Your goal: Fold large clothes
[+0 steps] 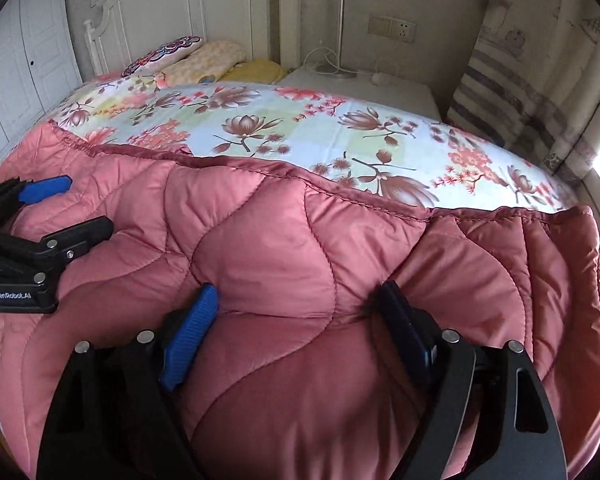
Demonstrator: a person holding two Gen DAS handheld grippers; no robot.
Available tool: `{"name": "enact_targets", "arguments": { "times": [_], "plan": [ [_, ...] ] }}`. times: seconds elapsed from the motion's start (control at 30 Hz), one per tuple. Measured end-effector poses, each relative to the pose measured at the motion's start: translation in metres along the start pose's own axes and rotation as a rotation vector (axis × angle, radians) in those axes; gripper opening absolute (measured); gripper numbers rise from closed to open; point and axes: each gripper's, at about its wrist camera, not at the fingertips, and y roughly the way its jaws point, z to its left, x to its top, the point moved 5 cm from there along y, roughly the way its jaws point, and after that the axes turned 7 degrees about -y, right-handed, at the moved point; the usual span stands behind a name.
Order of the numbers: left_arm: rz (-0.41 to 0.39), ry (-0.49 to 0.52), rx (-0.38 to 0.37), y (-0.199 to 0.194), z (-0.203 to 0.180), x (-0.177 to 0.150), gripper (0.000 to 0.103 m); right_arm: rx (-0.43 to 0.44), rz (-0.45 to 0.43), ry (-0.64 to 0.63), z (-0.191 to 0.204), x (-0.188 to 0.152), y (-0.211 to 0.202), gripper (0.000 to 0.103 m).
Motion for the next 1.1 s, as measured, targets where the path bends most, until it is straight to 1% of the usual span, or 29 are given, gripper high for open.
{"name": "enact_targets", "arguments": {
  "times": [0.13, 0.47, 0.73, 0.83, 0.93, 0.97, 1.0, 1.03, 1.1],
  "plan": [
    [0.006, -0.011, -0.013, 0.003, 0.001, 0.001, 0.101, 0.013, -0.003, 0.01, -0.003, 0.002, 0.005, 0.079],
    [0.009, -0.017, -0.015, 0.003, 0.001, 0.001, 0.101, 0.007, -0.001, 0.01, -0.002, 0.004, 0.008, 0.08],
    [0.011, -0.016, -0.007, 0.004, 0.001, 0.001, 0.101, -0.013, -0.008, 0.0, -0.002, 0.005, 0.008, 0.081],
    [0.033, -0.021, 0.005, 0.0, 0.002, 0.005, 0.101, -0.016, -0.008, 0.0, -0.002, 0.005, 0.008, 0.081],
    [-0.035, -0.045, 0.042, -0.023, 0.018, 0.024, 0.101, -0.017, -0.007, -0.002, -0.002, 0.005, 0.008, 0.081],
    [-0.072, -0.063, 0.07, -0.032, 0.031, 0.034, 0.101, -0.017, -0.007, -0.002, -0.002, 0.004, 0.008, 0.081],
    [-0.084, -0.08, 0.089, -0.035, 0.042, 0.039, 0.101, -0.016, -0.008, -0.001, -0.002, 0.004, 0.008, 0.081],
    [-0.079, -0.098, 0.106, -0.034, 0.054, 0.042, 0.101, -0.015, -0.008, -0.001, -0.002, 0.005, 0.008, 0.081],
    [-0.009, -0.129, 0.146, -0.012, 0.079, 0.037, 0.1, -0.016, -0.008, -0.001, -0.002, 0.005, 0.008, 0.081]
  ]
}}
